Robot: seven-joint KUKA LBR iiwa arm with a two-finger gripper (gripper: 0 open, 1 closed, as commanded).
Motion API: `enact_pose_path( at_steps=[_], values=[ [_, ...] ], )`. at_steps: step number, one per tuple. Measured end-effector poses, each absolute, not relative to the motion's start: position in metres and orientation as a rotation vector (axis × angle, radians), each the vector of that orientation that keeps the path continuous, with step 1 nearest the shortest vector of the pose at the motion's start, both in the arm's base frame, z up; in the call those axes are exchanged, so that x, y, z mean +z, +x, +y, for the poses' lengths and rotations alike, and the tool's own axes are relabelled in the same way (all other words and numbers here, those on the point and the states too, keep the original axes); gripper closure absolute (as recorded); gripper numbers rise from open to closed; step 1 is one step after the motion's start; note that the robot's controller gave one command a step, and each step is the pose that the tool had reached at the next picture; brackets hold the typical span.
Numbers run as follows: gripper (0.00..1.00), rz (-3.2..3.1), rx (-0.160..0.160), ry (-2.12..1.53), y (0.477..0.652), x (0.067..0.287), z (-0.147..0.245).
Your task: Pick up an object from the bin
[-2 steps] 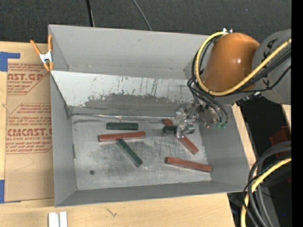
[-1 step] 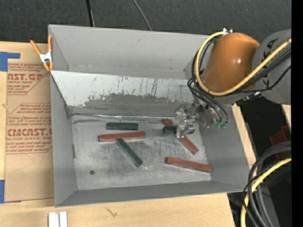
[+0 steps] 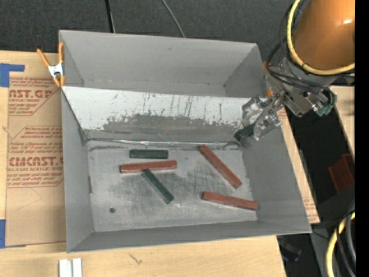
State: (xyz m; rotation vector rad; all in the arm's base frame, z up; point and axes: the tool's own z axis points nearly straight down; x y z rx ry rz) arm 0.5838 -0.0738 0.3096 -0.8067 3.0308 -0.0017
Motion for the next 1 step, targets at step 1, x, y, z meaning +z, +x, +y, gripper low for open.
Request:
enact_pose_path(
  at_steps=[1],
  values=[
    [1.0,3.032,0.0,-0.807,0.5836,0.3091,-0.0735]
  ],
)
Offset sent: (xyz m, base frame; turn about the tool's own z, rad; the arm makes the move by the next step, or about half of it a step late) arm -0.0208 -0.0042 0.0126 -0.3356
